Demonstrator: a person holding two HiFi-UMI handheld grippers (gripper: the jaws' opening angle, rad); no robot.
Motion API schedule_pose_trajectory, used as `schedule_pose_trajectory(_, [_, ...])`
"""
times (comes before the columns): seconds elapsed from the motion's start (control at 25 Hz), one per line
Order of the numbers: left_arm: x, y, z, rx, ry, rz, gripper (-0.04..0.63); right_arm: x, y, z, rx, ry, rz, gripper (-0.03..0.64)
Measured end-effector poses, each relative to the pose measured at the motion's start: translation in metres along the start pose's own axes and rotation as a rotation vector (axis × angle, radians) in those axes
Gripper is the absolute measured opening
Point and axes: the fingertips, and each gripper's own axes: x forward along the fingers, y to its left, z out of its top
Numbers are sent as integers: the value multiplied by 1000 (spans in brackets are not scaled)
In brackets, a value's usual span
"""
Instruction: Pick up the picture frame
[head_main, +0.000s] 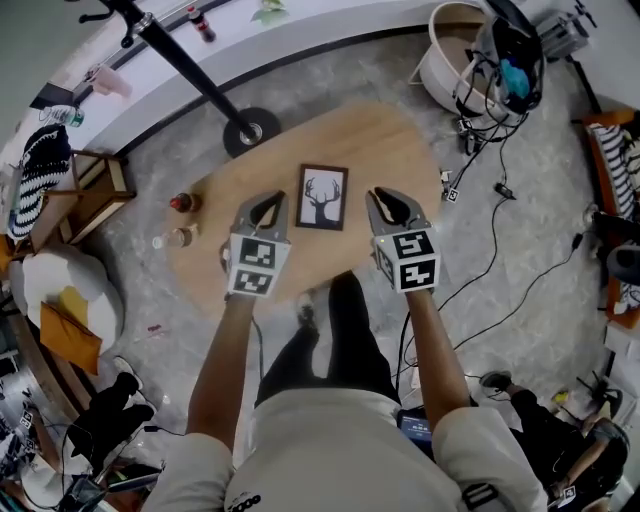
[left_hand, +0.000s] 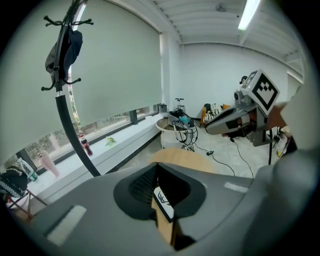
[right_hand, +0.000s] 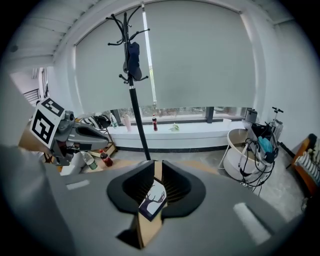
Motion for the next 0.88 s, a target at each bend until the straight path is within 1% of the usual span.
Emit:
schedule_pose_trajectory(0.16, [32,9,-23,-35,31,-1,17,35,-9,-23,15,47,25,51])
schedule_pose_trajectory(0.24, [49,7,-39,-57,55,-14,50,50,-11,-39,33,71,35,51])
schedule_pose_trajectory(0.36, [69,6,-64,-94,93,-31,49,72,-12,-62,47,113,53,52])
schedule_pose_trajectory(0.48, [88,9,-86,-140,122,-27,52,96,-13,-80,51,146,78,58])
schedule_pose_trajectory(0.6, [111,9,-110,-168,157,-29,66,120,-14,-99,75,171,107,75])
schedule_pose_trajectory(0.88, [163,8,-166,-216,256,-49,84,170,-24,-151,151,247,111,92])
